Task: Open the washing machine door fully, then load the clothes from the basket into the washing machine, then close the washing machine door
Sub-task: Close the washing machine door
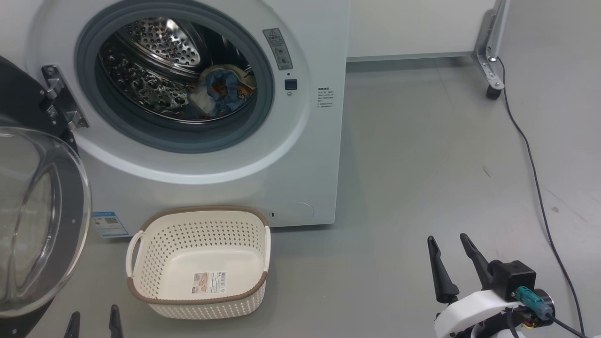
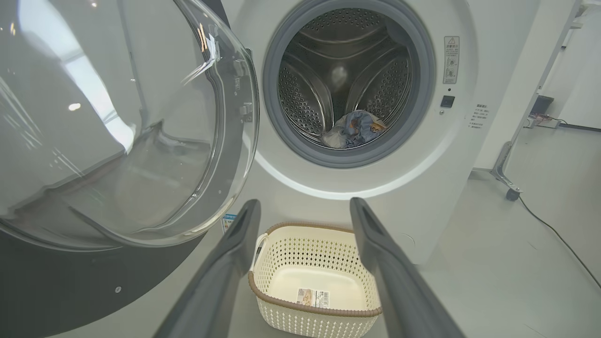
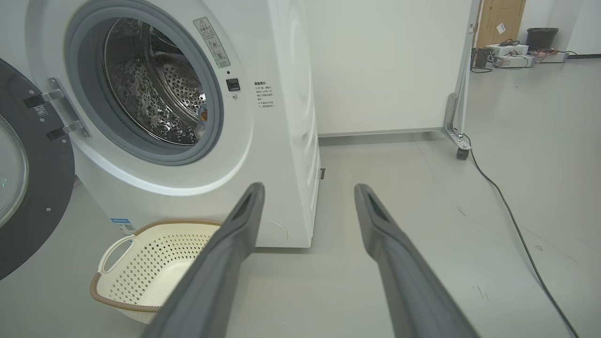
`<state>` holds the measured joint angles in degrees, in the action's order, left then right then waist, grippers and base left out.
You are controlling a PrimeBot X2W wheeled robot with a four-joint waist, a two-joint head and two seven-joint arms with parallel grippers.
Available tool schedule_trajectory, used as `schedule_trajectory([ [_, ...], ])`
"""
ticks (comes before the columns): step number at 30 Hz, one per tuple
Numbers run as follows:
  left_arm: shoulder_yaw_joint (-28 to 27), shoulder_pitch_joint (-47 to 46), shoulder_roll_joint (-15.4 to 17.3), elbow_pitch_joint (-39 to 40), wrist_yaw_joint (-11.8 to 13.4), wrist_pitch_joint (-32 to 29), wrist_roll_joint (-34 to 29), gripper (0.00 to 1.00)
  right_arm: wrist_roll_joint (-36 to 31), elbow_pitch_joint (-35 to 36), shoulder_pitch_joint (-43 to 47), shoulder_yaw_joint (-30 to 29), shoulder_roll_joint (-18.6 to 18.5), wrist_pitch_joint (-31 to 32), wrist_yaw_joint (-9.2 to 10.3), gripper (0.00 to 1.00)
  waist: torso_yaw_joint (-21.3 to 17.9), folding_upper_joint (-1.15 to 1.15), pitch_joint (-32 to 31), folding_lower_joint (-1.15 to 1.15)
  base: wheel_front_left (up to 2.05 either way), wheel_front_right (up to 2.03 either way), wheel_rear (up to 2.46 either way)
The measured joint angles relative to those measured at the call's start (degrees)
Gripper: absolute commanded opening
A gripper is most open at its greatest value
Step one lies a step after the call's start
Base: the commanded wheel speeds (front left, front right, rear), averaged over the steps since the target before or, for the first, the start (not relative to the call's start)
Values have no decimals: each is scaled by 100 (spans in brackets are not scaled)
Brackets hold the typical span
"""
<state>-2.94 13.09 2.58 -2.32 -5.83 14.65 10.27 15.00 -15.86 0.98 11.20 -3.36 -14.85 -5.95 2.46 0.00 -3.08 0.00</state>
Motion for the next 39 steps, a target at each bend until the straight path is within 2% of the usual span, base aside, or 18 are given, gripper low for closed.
schedule_trajectory([
  [17,-191,1,-3,-122,250,0,35,100,-67,89,16,-9,18,0,-5,100,902,0,-29,0,0,0,0],
  [39,-292,7,-3,-187,348,0,87,100,-83,93,105,19,69,0,-8,100,2092,0,-62,0,0,0,0],
])
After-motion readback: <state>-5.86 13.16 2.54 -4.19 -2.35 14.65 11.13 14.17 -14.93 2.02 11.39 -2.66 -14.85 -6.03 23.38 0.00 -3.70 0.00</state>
